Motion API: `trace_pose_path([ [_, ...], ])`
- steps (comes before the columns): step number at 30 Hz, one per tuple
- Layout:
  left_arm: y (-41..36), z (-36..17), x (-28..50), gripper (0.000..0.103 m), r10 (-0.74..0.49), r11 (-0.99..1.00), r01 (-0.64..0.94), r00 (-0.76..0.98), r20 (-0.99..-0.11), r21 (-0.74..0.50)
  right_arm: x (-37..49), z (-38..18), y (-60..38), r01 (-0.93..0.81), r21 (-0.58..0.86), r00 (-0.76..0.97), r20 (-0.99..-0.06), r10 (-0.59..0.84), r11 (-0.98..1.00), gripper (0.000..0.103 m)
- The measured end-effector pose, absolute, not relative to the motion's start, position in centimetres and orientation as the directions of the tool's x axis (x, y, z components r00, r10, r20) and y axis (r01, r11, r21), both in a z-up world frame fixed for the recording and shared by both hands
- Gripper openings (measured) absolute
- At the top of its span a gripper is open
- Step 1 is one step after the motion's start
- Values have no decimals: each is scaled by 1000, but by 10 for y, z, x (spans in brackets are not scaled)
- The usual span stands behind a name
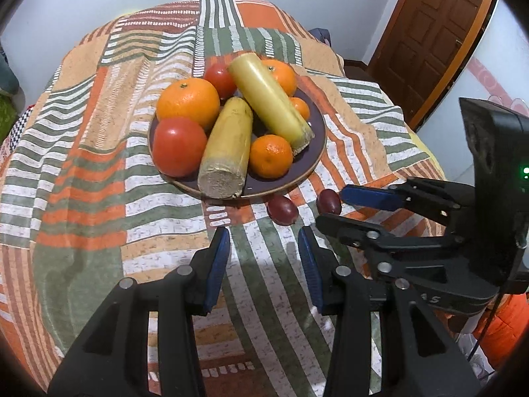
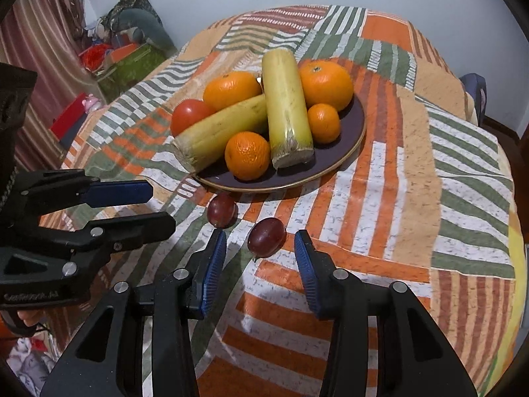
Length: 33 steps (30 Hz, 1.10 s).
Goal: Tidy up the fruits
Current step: 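Grasp a dark red grape with the right tool while the left tool grasps another grape, then place both dark red grapes on the purple plate and open both tools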
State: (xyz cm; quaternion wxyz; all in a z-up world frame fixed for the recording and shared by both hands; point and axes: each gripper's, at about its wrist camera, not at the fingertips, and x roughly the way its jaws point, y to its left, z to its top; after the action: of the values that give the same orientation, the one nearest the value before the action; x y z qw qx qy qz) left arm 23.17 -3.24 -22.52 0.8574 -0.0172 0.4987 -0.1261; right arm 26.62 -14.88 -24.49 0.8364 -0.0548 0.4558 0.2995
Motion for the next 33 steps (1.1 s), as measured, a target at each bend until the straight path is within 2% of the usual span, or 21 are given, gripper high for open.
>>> trace_pose_path([
  [6, -41, -233, 241, 43, -241, 965, 210, 456, -857, -159, 266, -246, -154, -548, 177, 417, -790, 449, 818, 20],
  [11, -51, -238, 248, 40, -249, 962, 220, 449, -858, -164, 265, -243, -170, -521, 200, 432, -776, 459, 829, 20],
  [21, -58, -251, 262, 22, -221, 969, 200, 438, -871, -146, 262, -234, -190, -487, 222, 457, -760, 463, 845, 20],
  [33, -47, -228, 249, 21, -257, 962, 207, 466, -847, -178, 269, -225, -186, -488, 216, 479, -743, 467, 845, 20],
])
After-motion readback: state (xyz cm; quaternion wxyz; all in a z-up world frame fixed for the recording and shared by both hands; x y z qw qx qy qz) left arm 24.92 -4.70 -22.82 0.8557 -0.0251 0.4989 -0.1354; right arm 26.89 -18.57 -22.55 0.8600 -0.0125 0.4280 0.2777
